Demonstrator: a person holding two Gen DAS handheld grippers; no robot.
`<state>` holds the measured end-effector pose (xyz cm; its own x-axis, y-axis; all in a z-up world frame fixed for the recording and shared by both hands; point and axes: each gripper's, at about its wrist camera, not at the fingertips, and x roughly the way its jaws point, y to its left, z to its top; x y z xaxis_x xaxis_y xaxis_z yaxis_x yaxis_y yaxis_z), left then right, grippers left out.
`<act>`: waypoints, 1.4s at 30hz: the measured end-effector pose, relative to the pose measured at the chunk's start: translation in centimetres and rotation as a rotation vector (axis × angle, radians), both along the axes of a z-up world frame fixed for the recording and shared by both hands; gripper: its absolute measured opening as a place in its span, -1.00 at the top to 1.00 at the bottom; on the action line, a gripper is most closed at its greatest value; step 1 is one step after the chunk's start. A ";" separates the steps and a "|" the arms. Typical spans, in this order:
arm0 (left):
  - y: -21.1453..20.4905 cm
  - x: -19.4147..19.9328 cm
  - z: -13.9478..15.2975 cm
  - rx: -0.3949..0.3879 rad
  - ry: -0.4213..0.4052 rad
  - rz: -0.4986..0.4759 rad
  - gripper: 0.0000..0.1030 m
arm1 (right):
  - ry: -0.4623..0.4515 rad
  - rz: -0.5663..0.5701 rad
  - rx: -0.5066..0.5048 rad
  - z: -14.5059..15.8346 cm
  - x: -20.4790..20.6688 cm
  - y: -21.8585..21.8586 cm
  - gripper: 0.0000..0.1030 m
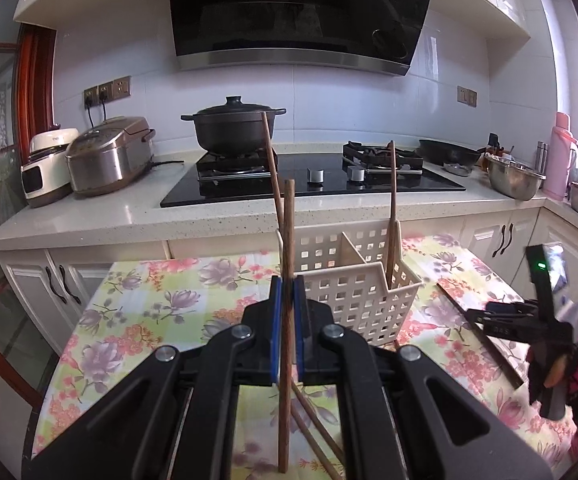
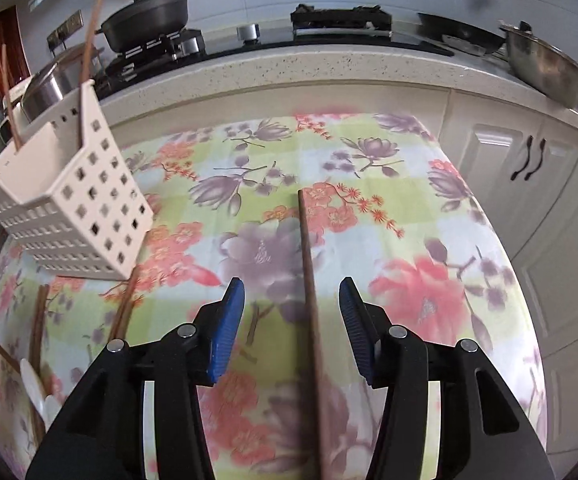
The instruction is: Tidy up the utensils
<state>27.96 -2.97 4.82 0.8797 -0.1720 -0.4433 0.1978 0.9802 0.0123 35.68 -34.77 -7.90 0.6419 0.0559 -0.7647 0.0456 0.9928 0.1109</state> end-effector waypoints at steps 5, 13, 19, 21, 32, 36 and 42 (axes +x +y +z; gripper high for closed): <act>-0.1 0.4 -0.1 0.001 0.005 0.010 0.89 | 0.077 0.040 -0.046 -1.8 3.6 0.1 0.20; 0.1 0.1 0.0 0.004 0.002 0.017 0.89 | 0.041 -0.007 -0.080 -1.7 2.4 0.3 0.87; 0.4 -0.7 0.2 -0.007 -0.001 0.019 0.89 | -0.067 -0.043 -0.028 0.7 -0.7 0.7 0.88; 0.5 -0.8 0.3 -0.014 0.001 0.015 0.89 | -0.117 -0.038 -0.010 2.2 -2.0 1.5 0.88; 0.9 -1.5 3.0 -0.049 -0.027 -0.023 0.89 | -0.380 0.020 0.040 11.4 -6.7 5.3 0.88; 0.7 -1.7 4.3 -0.056 -0.038 -0.041 0.89 | -0.420 0.039 0.043 13.2 -7.7 6.4 0.88; -0.5 -1.3 6.8 -0.036 -0.058 -0.071 0.89 | -0.461 0.074 0.025 15.8 -7.6 8.1 0.88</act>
